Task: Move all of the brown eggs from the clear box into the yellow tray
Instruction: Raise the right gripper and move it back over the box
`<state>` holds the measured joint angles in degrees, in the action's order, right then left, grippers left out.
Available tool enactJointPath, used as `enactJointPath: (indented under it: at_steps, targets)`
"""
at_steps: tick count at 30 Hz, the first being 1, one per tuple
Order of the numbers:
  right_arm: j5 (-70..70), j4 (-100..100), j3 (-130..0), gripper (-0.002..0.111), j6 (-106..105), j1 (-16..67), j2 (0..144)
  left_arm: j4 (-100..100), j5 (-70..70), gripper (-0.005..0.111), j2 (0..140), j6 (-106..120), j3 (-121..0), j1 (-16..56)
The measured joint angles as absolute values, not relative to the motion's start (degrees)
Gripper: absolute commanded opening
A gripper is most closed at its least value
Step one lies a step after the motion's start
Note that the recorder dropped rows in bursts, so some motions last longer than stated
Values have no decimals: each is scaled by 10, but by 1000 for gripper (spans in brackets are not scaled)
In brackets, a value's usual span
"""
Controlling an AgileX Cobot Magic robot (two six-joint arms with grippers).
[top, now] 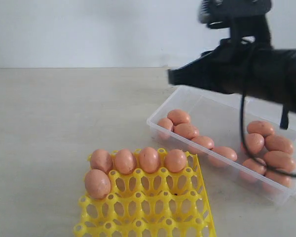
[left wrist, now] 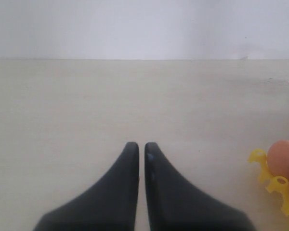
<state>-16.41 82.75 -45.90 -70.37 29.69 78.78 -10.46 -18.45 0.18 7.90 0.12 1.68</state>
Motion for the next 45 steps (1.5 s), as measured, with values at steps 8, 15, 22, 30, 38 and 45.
enactJointPath:
  at_steps: [8, 15, 22, 30, 38, 45]
  targets:
    - [97, 975, -518, 14, -890, 41, 861, -105, -184, 4, 2, 79, 1, 17]
    - [-37, 871, -511, 0, -1061, 35, 945, -105, -184, 4, 2, 79, 1, 17]
    - [-497, 785, -512, 0, -885, 24, 953, -105, -184, 4, 2, 79, 1, 17]
    - [-567, 441, -513, 0, -293, -7, 892, -105, -184, 4, 2, 79, 1, 17]
    - [-197, -571, -518, 0, 405, 9, 845, -105, -184, 4, 2, 79, 1, 17]
    - [-13, -818, -506, 0, 742, 38, 879, -105, -184, 4, 2, 79, 1, 17]
